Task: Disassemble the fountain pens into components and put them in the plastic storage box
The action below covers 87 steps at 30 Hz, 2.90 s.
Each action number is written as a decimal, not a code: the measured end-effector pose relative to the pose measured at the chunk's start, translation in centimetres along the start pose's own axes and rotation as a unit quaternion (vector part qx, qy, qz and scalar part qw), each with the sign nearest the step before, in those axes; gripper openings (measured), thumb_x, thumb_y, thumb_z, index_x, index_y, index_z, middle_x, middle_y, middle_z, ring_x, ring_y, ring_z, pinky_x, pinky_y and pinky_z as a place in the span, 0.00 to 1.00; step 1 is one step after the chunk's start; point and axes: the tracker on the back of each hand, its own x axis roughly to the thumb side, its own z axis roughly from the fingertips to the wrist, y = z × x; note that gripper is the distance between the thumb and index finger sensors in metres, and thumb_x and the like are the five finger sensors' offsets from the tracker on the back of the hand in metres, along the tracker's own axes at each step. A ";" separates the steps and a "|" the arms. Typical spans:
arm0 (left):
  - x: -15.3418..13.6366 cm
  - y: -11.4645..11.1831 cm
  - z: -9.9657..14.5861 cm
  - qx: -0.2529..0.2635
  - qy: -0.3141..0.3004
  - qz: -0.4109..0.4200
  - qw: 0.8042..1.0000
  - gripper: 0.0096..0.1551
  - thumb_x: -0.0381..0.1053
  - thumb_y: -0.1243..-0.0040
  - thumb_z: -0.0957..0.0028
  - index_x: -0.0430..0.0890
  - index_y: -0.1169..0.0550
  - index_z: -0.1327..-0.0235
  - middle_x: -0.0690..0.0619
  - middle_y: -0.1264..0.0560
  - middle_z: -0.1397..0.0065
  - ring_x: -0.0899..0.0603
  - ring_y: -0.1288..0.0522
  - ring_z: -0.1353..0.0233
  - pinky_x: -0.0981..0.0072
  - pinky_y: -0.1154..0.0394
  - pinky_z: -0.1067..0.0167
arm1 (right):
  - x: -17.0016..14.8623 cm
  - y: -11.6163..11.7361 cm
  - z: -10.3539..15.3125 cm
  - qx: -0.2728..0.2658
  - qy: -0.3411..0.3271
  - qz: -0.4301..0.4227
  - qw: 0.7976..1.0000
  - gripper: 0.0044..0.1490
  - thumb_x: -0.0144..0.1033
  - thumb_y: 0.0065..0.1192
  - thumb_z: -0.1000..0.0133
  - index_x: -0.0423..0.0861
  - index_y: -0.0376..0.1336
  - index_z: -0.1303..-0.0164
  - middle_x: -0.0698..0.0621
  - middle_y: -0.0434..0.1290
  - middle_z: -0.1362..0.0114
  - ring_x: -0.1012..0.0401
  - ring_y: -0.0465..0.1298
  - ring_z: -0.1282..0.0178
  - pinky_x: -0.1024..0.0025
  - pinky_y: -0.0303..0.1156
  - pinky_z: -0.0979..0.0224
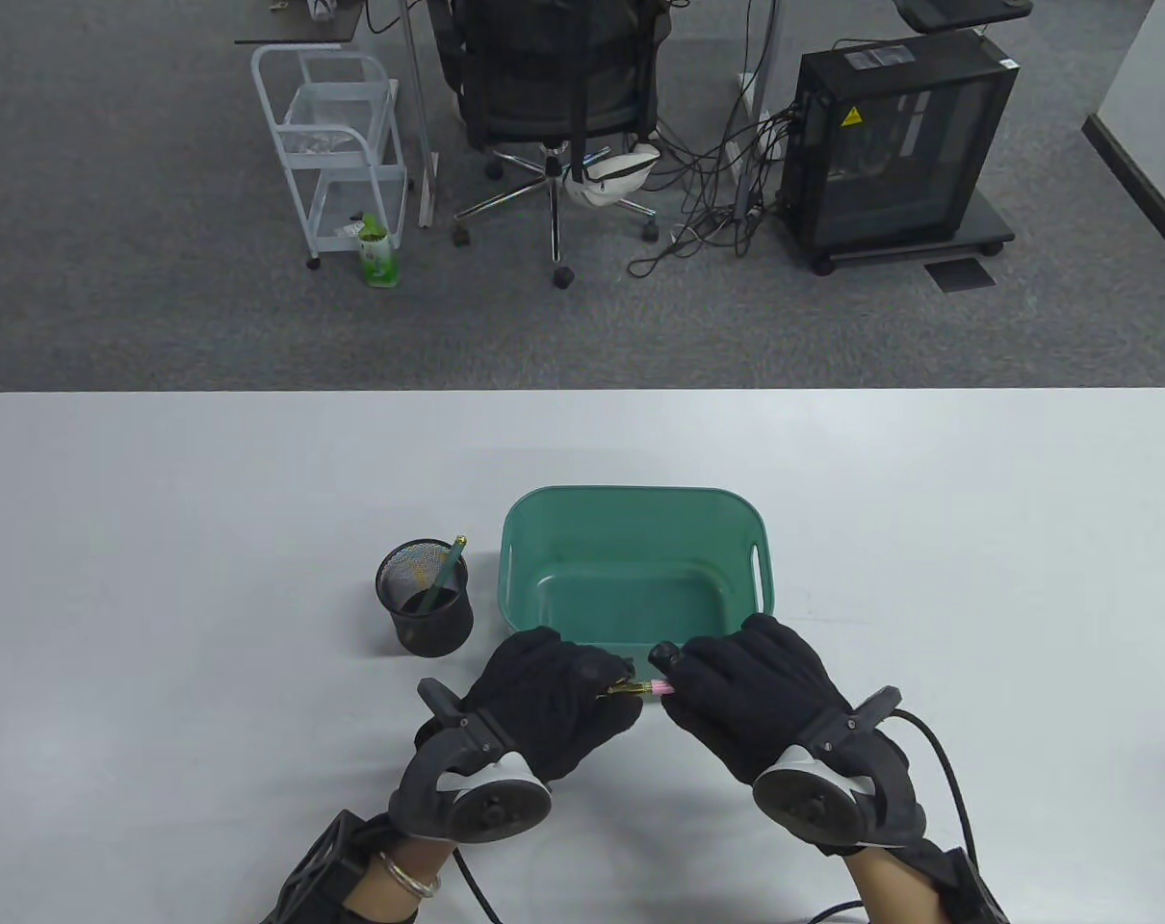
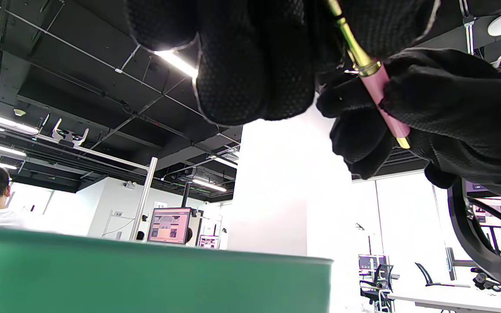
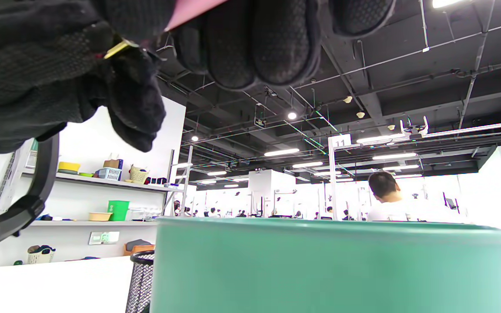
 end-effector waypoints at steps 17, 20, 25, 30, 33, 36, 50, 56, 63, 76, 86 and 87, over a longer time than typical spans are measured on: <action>-0.2 0.0 0.0 0.009 0.003 0.006 1.000 0.29 0.61 0.57 0.30 0.43 0.14 0.54 0.52 0.10 0.55 0.47 0.12 0.55 0.51 0.24 0.38 | 0.2 0.0 0.0 0.000 -0.003 -0.001 1.000 0.28 0.55 0.57 0.40 0.59 0.70 0.31 0.57 0.76 0.34 0.62 0.76 0.37 0.52 0.64 0.19; -0.2 0.0 0.0 0.009 0.004 0.006 1.000 0.30 0.62 0.57 0.30 0.43 0.14 0.54 0.52 0.10 0.56 0.47 0.12 0.55 0.51 0.24 0.38 | 0.2 0.0 0.0 0.000 -0.003 0.000 1.000 0.28 0.55 0.57 0.40 0.59 0.70 0.31 0.58 0.76 0.34 0.62 0.76 0.37 0.52 0.64 0.19; -0.2 0.0 0.0 0.003 0.004 0.007 1.000 0.32 0.64 0.58 0.31 0.43 0.17 0.44 0.50 0.12 0.48 0.46 0.14 0.49 0.49 0.26 0.34 | 0.1 0.0 0.1 -0.001 -0.002 0.000 1.000 0.28 0.55 0.57 0.40 0.59 0.70 0.31 0.57 0.76 0.34 0.62 0.76 0.37 0.52 0.64 0.19; -0.2 0.0 0.1 0.001 0.003 0.004 1.000 0.35 0.68 0.55 0.33 0.43 0.23 0.31 0.48 0.16 0.38 0.44 0.17 0.40 0.46 0.29 0.29 | 0.1 -0.1 0.1 -0.003 0.000 0.001 1.000 0.28 0.55 0.57 0.40 0.59 0.70 0.31 0.57 0.76 0.34 0.62 0.76 0.37 0.52 0.64 0.19; -0.1 0.0 0.1 0.000 0.003 -0.001 1.000 0.36 0.68 0.51 0.34 0.43 0.27 0.27 0.48 0.18 0.33 0.44 0.18 0.37 0.45 0.31 0.28 | 0.0 -0.1 0.1 -0.004 0.001 0.002 1.000 0.28 0.55 0.57 0.40 0.59 0.70 0.31 0.57 0.76 0.34 0.62 0.76 0.37 0.52 0.64 0.19; -0.1 -0.2 0.0 -0.025 0.003 0.000 1.000 0.36 0.67 0.48 0.34 0.44 0.30 0.24 0.47 0.20 0.29 0.44 0.20 0.34 0.45 0.32 0.26 | 0.0 -0.1 0.1 -0.004 0.002 0.002 1.000 0.28 0.55 0.57 0.40 0.59 0.70 0.31 0.57 0.76 0.34 0.62 0.76 0.37 0.52 0.64 0.19; 0.1 -0.3 0.0 -0.011 -0.003 -0.009 1.000 0.25 0.61 0.45 0.32 0.45 0.27 0.33 0.50 0.19 0.33 0.46 0.19 0.36 0.47 0.31 0.26 | -0.2 -0.1 0.1 -0.003 0.003 0.003 1.000 0.28 0.55 0.57 0.40 0.59 0.70 0.31 0.57 0.76 0.34 0.62 0.76 0.37 0.52 0.64 0.19; 0.1 -0.3 0.0 -0.011 -0.003 -0.007 1.000 0.24 0.61 0.47 0.31 0.45 0.26 0.35 0.50 0.18 0.34 0.46 0.18 0.37 0.47 0.31 0.26 | -0.1 0.0 0.1 -0.001 0.002 0.002 1.000 0.28 0.55 0.57 0.40 0.59 0.70 0.31 0.57 0.76 0.34 0.62 0.76 0.37 0.52 0.64 0.19; 0.0 -0.3 0.0 -0.010 -0.003 -0.002 1.000 0.25 0.61 0.52 0.30 0.44 0.23 0.39 0.50 0.16 0.40 0.46 0.16 0.42 0.48 0.29 0.29 | 0.0 0.0 0.0 -0.001 0.000 0.002 1.000 0.28 0.55 0.56 0.40 0.59 0.70 0.31 0.57 0.76 0.34 0.62 0.76 0.37 0.52 0.64 0.19; -0.1 -0.3 0.0 -0.007 0.000 0.004 1.000 0.28 0.61 0.58 0.30 0.43 0.16 0.51 0.51 0.11 0.52 0.47 0.13 0.52 0.50 0.25 0.36 | 0.0 0.1 0.0 0.002 -0.001 0.001 1.000 0.28 0.55 0.56 0.40 0.59 0.70 0.31 0.57 0.76 0.34 0.62 0.76 0.37 0.52 0.64 0.19; -0.3 -0.3 0.0 -0.003 0.004 0.005 1.000 0.30 0.61 0.59 0.30 0.43 0.14 0.57 0.52 0.10 0.57 0.47 0.12 0.57 0.51 0.23 0.40 | 0.2 0.2 0.0 0.004 -0.003 0.000 1.000 0.28 0.55 0.56 0.40 0.59 0.70 0.31 0.57 0.76 0.34 0.62 0.76 0.37 0.52 0.64 0.19; -0.3 -0.3 0.0 -0.002 0.004 0.005 1.000 0.31 0.61 0.59 0.30 0.43 0.14 0.56 0.52 0.10 0.57 0.47 0.12 0.57 0.51 0.23 0.40 | 0.2 0.2 0.0 0.004 -0.003 0.000 1.000 0.28 0.55 0.56 0.40 0.59 0.70 0.31 0.58 0.76 0.34 0.62 0.76 0.37 0.52 0.64 0.19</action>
